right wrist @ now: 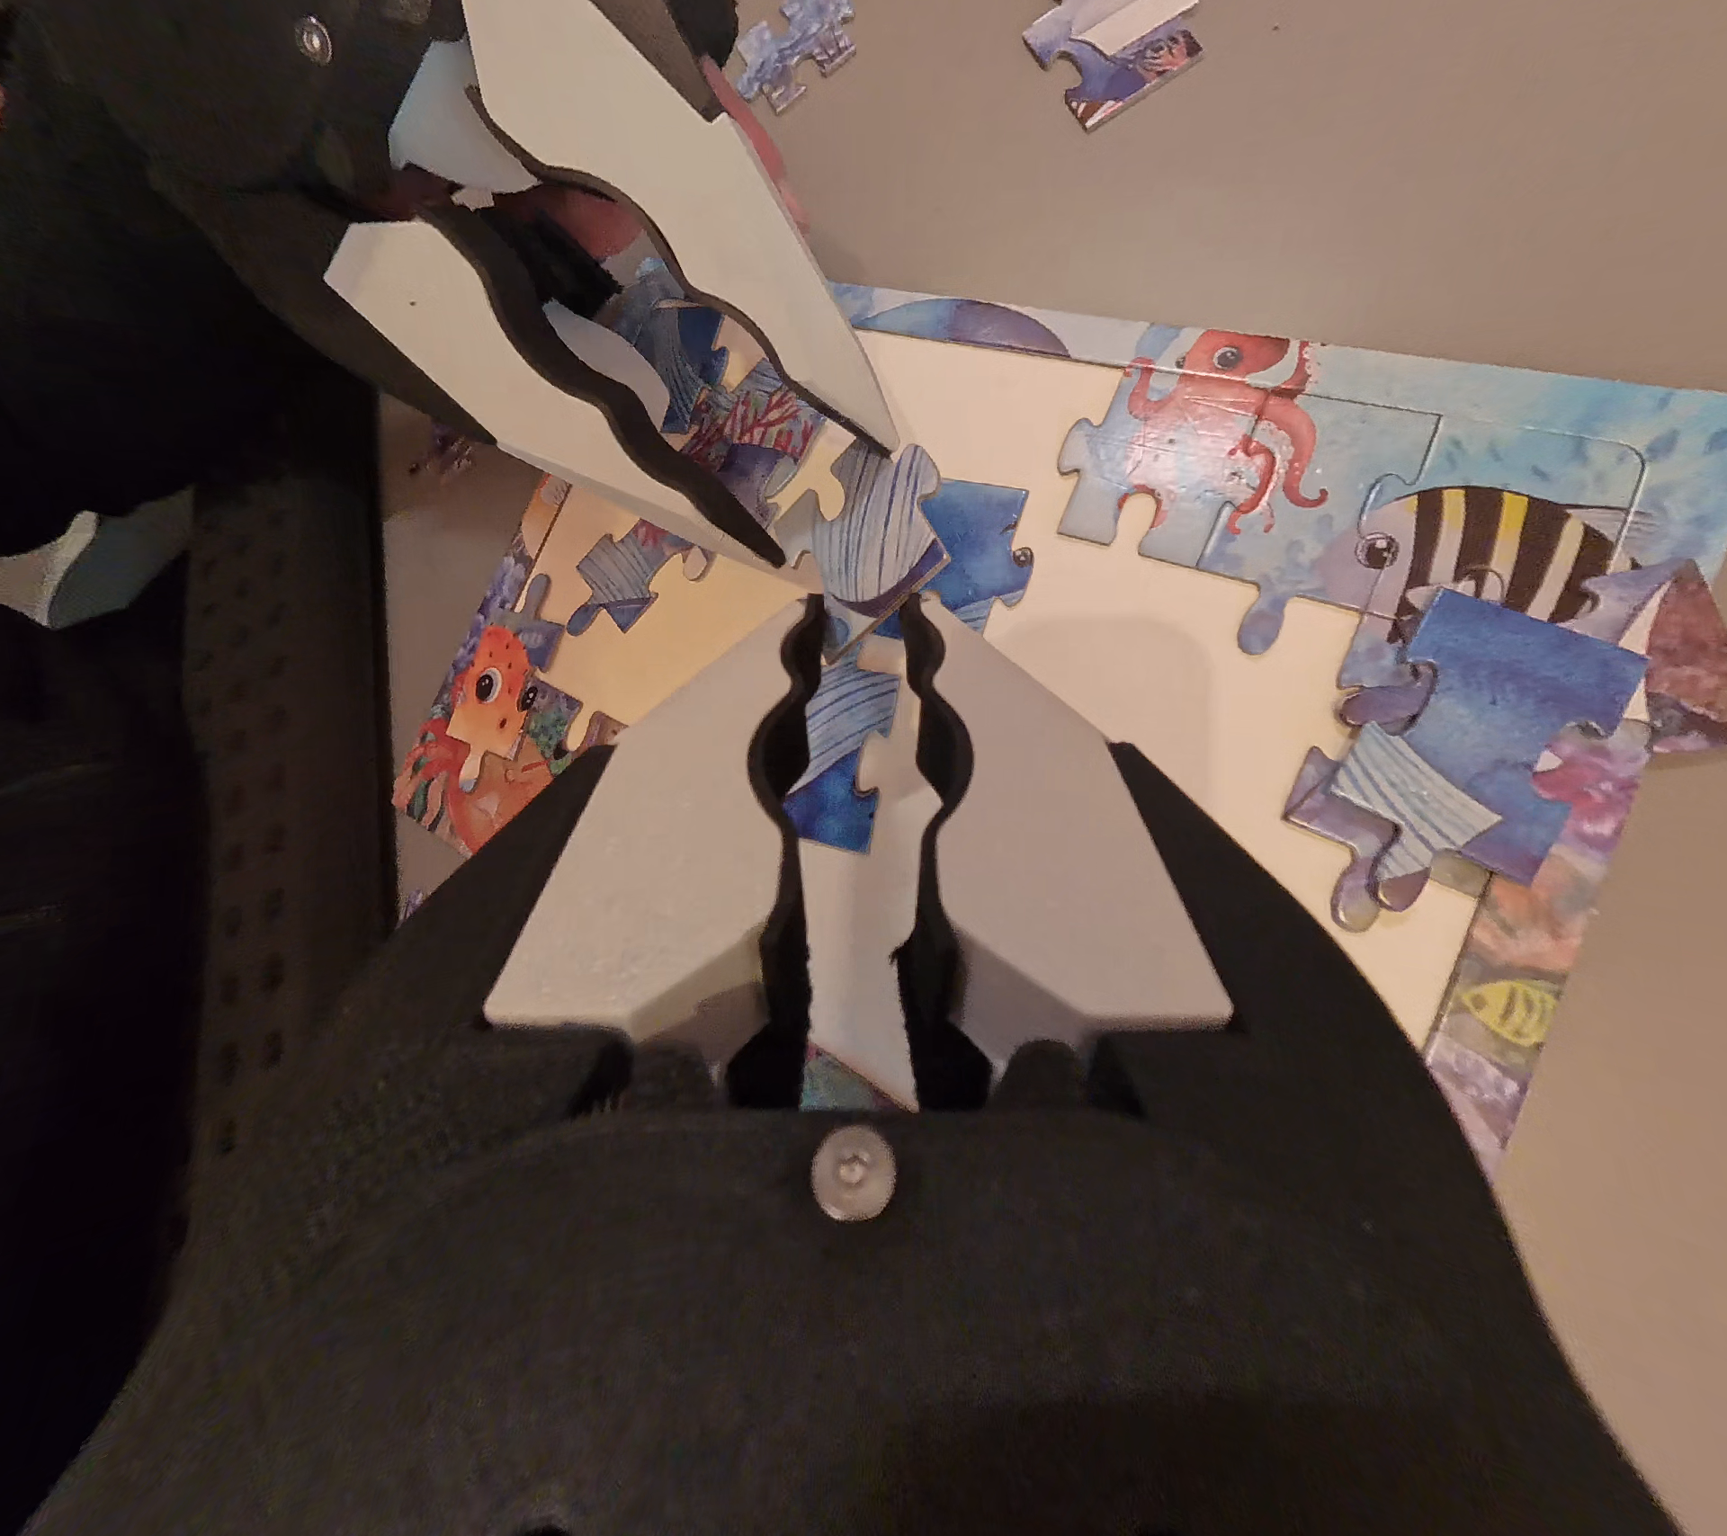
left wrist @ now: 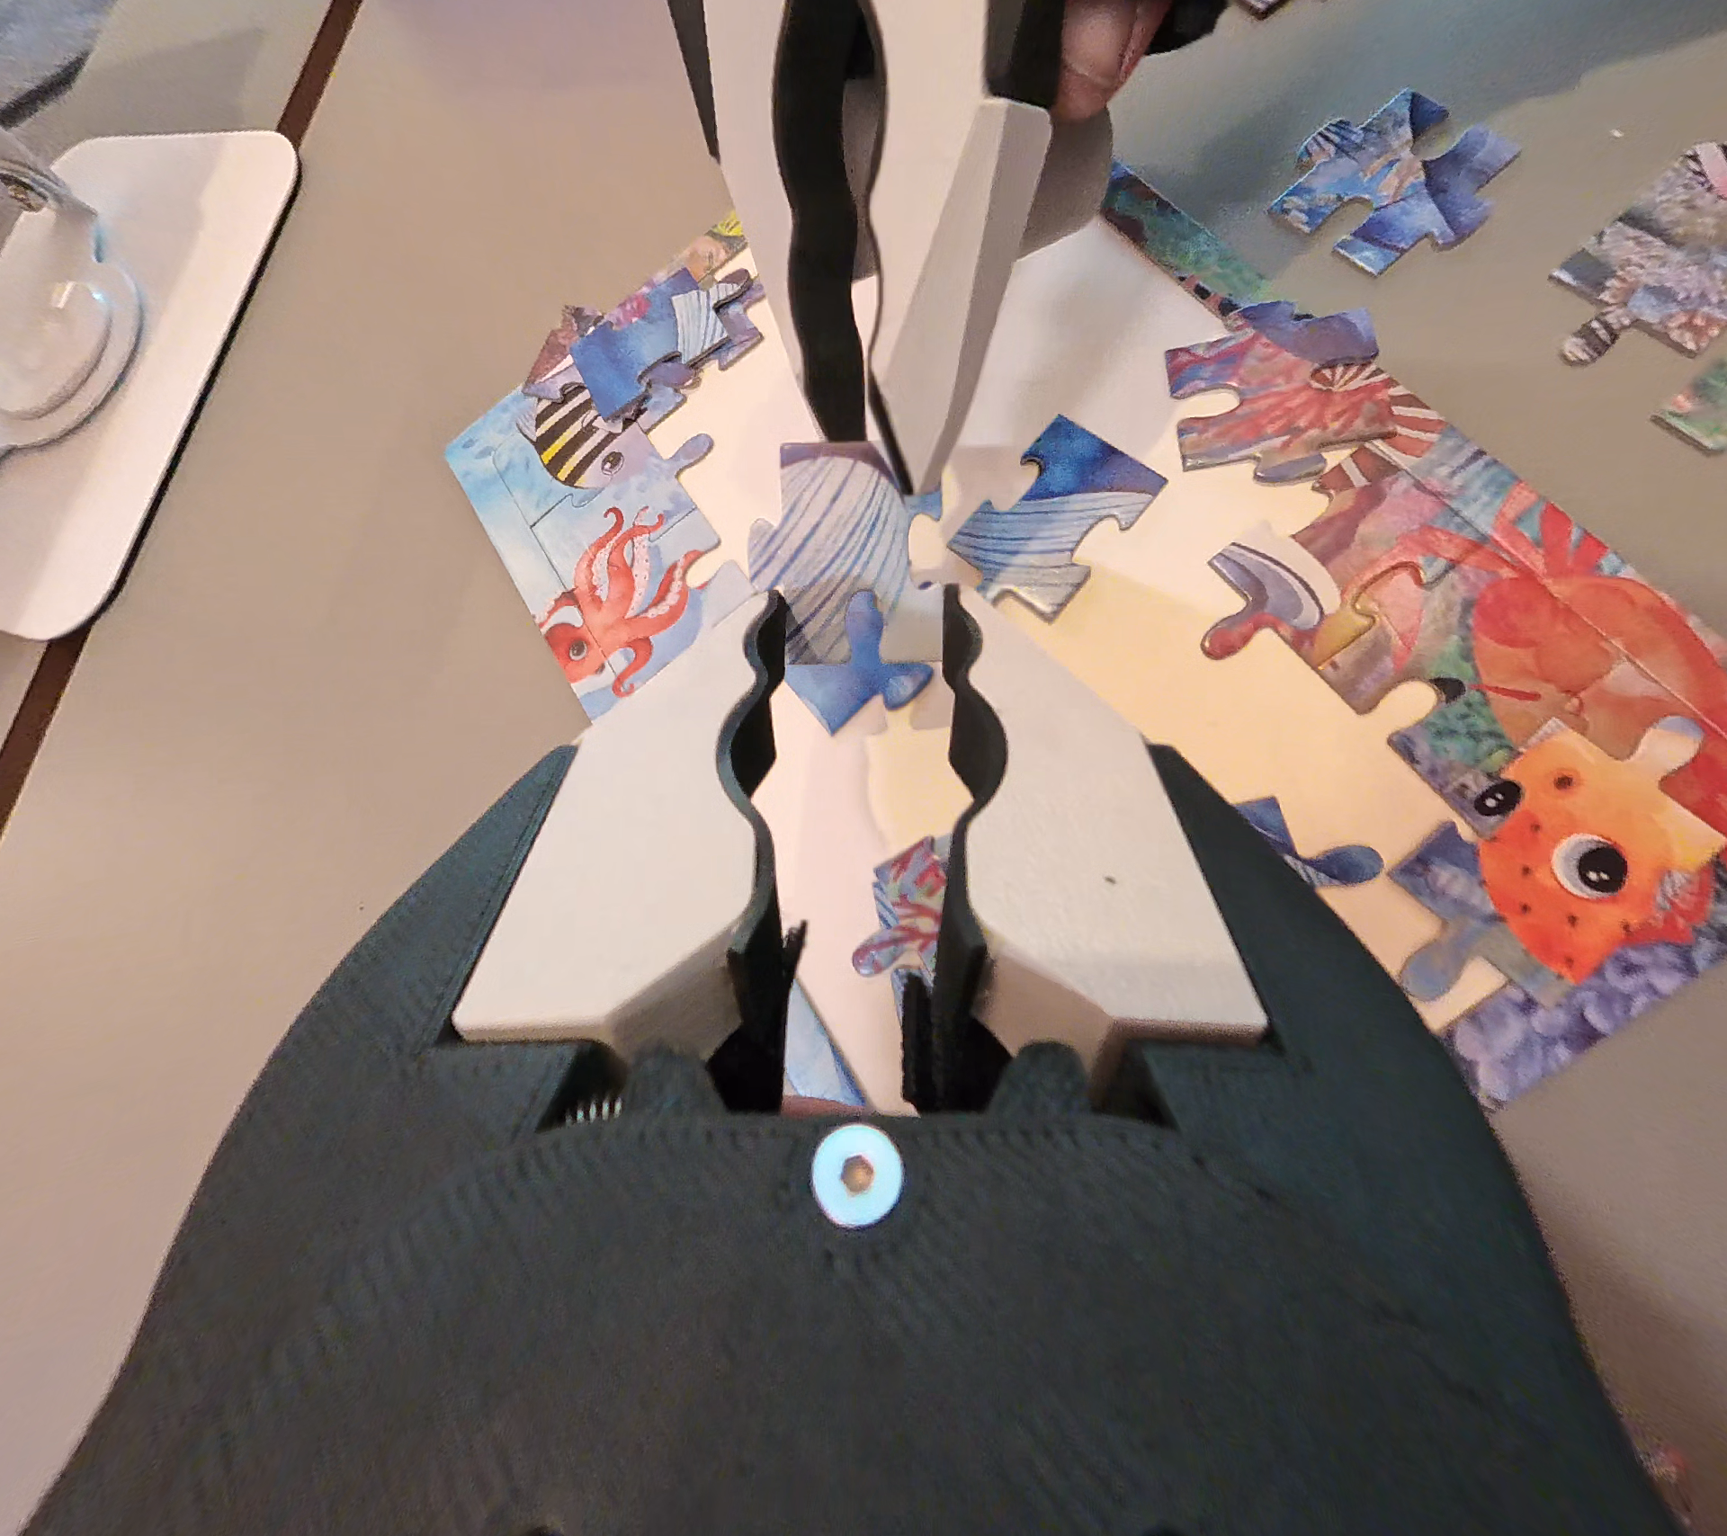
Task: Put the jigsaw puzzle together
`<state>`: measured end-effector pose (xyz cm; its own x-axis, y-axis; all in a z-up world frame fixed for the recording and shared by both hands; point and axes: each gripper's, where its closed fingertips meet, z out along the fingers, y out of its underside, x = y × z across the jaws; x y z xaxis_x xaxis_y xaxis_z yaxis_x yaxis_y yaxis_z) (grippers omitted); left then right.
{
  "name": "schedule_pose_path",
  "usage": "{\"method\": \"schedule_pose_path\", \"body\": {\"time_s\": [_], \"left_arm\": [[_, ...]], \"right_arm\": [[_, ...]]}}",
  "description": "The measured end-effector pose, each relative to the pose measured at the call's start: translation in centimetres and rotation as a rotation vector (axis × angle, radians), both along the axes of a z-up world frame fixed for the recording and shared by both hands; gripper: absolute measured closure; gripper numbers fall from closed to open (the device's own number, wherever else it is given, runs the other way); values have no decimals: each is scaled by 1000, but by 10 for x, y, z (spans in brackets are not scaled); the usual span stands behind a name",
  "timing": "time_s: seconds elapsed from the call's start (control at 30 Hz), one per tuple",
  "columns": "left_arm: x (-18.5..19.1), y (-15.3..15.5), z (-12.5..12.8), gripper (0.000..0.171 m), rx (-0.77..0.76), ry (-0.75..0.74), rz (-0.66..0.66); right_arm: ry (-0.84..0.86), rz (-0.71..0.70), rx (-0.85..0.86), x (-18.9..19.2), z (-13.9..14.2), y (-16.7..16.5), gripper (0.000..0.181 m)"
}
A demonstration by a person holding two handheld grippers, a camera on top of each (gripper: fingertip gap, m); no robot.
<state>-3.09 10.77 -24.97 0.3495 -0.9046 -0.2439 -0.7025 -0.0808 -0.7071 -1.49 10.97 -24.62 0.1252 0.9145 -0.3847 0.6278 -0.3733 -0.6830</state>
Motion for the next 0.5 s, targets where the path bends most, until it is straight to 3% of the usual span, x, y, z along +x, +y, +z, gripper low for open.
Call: {"method": "schedule_pose_path", "body": {"time_s": [0.13,0.2,0.5], "left_arm": [[6,3,-1,140,-1,-29,10],[8,4,1,156,7,-43,6],[3,7,8,142,1,-88,32]], "right_arm": [[74,-17,-49,0,11,4,175],[71,-34,-22,2,12,8,181],[29,46,20,6,10,-2,181]]}}
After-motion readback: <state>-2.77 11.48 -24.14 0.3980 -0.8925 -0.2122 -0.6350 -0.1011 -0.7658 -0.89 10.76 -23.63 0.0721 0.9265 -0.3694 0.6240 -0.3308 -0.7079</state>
